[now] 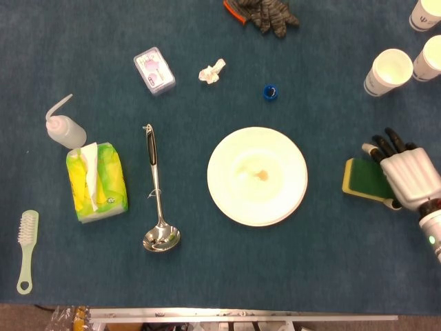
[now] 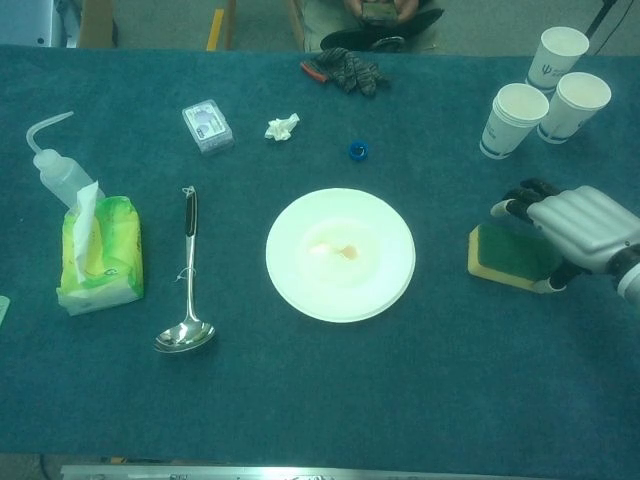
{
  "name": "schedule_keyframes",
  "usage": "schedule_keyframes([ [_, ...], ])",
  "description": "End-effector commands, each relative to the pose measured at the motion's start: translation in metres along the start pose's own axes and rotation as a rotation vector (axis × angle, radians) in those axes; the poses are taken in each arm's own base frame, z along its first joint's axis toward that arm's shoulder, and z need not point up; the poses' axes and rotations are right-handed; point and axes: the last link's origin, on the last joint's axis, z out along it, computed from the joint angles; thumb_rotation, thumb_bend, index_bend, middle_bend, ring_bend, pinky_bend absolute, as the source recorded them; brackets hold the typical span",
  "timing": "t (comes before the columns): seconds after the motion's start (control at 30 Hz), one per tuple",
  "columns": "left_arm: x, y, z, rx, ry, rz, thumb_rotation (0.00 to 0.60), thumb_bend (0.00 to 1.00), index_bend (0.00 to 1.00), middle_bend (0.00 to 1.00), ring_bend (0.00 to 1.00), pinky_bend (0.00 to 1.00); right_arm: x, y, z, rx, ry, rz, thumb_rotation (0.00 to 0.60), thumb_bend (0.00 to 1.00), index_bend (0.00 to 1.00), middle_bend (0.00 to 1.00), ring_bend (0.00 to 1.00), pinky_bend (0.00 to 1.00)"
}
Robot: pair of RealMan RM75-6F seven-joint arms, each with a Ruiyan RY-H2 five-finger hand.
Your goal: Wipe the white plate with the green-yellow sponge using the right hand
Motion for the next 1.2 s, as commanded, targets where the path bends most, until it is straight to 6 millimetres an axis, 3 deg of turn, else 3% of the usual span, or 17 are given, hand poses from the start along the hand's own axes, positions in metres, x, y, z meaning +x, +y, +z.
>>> schedule_keyframes([
  [0.03,0.0,0.0,0.0,-0.001,0.0,0.0,0.6,0.49,0.33,0.27,0.2,0.13,0.003,-0.002,0.002,0.004,-0.001,0.012,0.6,0.05,0.27,0.25,0.12,0.35],
  [0.2,0.0,-0.001,0.0,0.001,0.002,-0.001,0.6,0.49,0.33,0.27,0.2,0.13,0.006,-0.005,0.003,0.01,-0.004,0.024,0.6,0.1,0.31,0.31,0.18,0.35],
  [0.73,0.0,-0.002,-0.001,0.005,0.002,0.0,0.6,0.49,0.33,0.27,0.2,0.13,0.008,-0.012,0.017,0.022,-0.015,0.023,0.6,0.1,0.33,0.33,0.24,0.37],
  [1.0,0.002,-0.003,-0.002,0.004,0.008,-0.001,0.6,0.49,0.33,0.27,0.2,0.13,0.018,-0.018,0.021,0.05,0.012,0.05,0.6,0.1,0.39,0.38,0.36,0.57],
  [1.2,0.002,-0.002,-0.003,0.0,0.009,0.0,0.6,0.49,0.33,0.27,0.2,0.13,0.038,-0.024,0.024,0.091,0.028,0.111,0.6,0.13,0.41,0.4,0.4,0.62],
])
